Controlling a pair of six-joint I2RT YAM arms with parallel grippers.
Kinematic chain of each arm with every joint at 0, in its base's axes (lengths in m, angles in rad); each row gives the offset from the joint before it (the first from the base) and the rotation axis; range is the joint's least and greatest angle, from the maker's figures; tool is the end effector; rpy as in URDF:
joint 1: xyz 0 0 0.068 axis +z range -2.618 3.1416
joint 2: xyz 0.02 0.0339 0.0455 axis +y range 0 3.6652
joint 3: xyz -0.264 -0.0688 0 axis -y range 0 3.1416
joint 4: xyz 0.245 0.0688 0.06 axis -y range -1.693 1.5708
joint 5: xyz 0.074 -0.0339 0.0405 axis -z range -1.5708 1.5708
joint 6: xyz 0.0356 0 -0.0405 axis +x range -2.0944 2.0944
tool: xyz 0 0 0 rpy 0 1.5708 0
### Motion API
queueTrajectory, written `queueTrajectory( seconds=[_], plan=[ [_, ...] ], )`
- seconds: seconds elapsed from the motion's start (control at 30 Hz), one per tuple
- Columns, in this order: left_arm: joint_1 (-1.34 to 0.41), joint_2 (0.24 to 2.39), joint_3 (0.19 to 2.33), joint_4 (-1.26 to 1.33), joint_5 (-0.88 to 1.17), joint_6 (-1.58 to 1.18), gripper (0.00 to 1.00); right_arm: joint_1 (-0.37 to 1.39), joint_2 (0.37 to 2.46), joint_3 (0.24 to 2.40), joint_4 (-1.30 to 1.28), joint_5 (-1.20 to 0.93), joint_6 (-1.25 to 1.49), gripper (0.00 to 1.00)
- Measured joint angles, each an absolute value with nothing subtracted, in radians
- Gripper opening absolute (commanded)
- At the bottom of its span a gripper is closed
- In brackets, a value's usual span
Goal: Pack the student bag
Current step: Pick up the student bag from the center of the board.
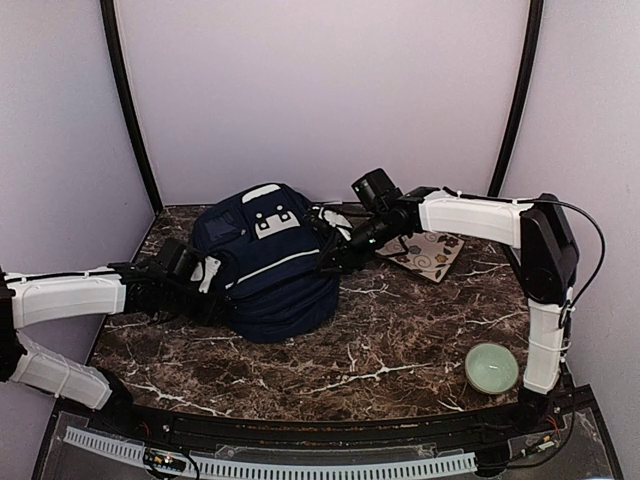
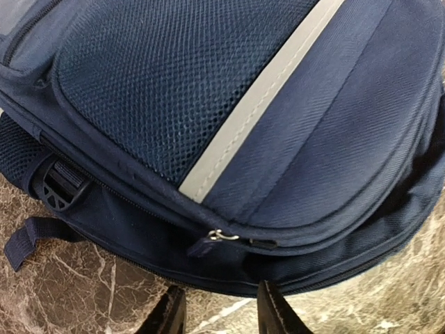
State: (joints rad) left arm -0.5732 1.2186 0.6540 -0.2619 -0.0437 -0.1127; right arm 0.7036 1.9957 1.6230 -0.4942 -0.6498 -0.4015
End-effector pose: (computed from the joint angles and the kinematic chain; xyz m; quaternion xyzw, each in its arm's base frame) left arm 0.2044 -0.1301 0.2003 0.2048 0.9086 -0.1031 0.3492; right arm 0.3255 0.3044 0.2427 -0.5606 0.6995 0.3454 0.2779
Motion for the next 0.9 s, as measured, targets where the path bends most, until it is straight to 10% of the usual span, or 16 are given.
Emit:
queueTrajectory(
  seconds=[0.33,0.53,0.9],
  plan=[
    [-0.546,1.365,0.679,-0.185,-0.01,0.04,0.27,0.711,1.996,1.621,-0.494,-0.655,-0.401,0.4],
    [-0.546,1.415,0.68,-0.145,0.032,0.087,0.04,0.712,1.996,1.617,-0.495,-0.659,-0.402,0.4],
    [-0.54,1.344,0.721,-0.26,0.078,0.04,0.0,0.712,2.001,1.615,-0.494,-0.653,-0.401,0.39]
  ],
)
